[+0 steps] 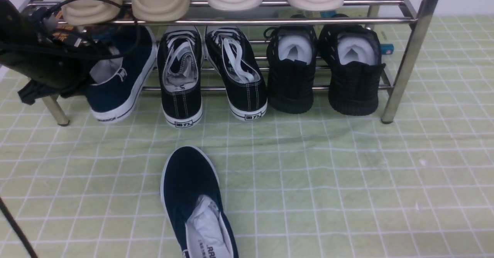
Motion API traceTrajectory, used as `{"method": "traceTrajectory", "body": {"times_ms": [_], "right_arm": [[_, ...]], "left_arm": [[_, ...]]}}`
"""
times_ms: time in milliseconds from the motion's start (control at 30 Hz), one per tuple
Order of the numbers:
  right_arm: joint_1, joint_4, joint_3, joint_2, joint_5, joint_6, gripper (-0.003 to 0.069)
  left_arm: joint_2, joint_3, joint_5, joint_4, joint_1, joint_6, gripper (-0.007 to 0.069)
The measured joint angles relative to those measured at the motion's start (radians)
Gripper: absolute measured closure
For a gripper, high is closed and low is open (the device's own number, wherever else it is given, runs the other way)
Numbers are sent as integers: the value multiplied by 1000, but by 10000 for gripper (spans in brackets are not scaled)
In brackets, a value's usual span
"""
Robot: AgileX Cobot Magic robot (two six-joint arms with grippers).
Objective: Take the shoes off the shelf with your hand from the green coffee tablecloth.
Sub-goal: 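Set the held shoe down on the floor in front of the rack with the left gripper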
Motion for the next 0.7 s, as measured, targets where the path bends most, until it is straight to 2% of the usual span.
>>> {"method": "traceTrajectory", "body": {"times_ms": [300,500,700], "right_arm": [[0,0,0,0,0,0,419],[0,0,0,0,0,0,419],[0,0,0,0,0,0,419]], "left_arm": [[-208,8,355,185,0,-47,590],[-366,9,512,346,0,-118,590],[-553,31,574,319,1,-140,590]]}}
